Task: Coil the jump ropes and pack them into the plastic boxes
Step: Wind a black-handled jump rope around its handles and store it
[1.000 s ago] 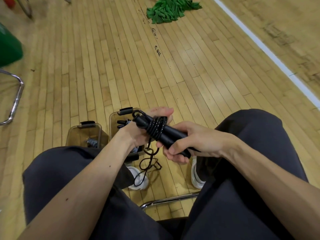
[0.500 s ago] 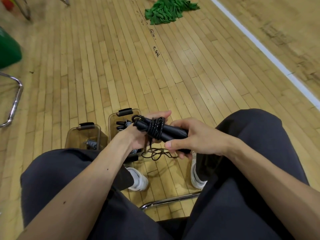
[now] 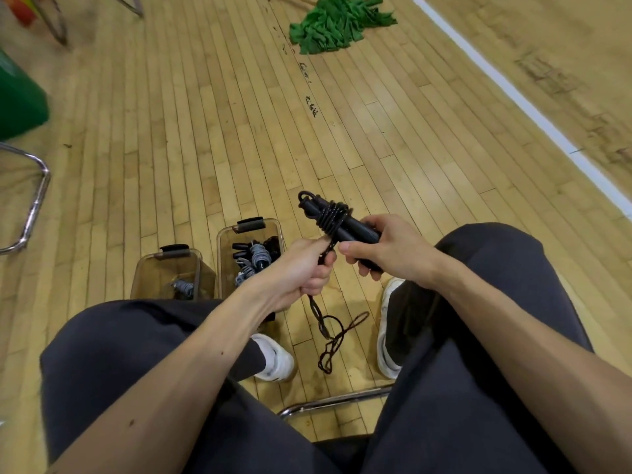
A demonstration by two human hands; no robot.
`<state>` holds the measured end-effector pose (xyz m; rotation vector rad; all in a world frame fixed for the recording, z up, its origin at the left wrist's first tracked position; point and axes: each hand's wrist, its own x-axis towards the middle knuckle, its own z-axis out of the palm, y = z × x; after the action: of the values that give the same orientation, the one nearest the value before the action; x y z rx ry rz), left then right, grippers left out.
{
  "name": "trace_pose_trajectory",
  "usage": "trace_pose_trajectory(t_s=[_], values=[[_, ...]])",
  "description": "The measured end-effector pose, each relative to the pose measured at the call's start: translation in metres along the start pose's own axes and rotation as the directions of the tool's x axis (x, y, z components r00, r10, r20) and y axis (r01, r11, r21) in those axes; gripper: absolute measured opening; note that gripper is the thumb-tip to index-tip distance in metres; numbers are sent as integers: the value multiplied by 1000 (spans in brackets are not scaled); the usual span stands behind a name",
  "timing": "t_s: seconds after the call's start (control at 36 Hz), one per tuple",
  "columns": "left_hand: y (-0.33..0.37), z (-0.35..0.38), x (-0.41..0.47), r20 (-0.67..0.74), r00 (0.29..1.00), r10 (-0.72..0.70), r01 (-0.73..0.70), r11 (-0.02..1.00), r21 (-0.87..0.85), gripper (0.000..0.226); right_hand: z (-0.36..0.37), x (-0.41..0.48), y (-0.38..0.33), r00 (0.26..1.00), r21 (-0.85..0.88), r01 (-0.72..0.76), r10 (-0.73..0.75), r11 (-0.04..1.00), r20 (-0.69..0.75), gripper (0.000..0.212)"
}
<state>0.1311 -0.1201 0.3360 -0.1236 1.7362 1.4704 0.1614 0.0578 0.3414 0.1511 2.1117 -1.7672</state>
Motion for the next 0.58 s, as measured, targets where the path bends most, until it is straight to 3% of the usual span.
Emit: trace_pose_trajectory(t_s=[0.28,0.42,0.5,0.58], values=[[-2,-3,1,-51,999,-4,9,995,98,42,8,16,13,996,-108,-54,47,993,-72,19],[-5,-6,1,-53,998,31,-13,950,311,34,9,22,21,991,-157,-104,90,982,-96,16],[-7,-5,-2,-51,995,86,-46,841,539,22,9,24,26,985,-224,-137,108,965,-136,23],[-12,-4,-3,-99,972,215,-51,597,800,23,9,27,30,978,-252,-172,134,952,-161,27]])
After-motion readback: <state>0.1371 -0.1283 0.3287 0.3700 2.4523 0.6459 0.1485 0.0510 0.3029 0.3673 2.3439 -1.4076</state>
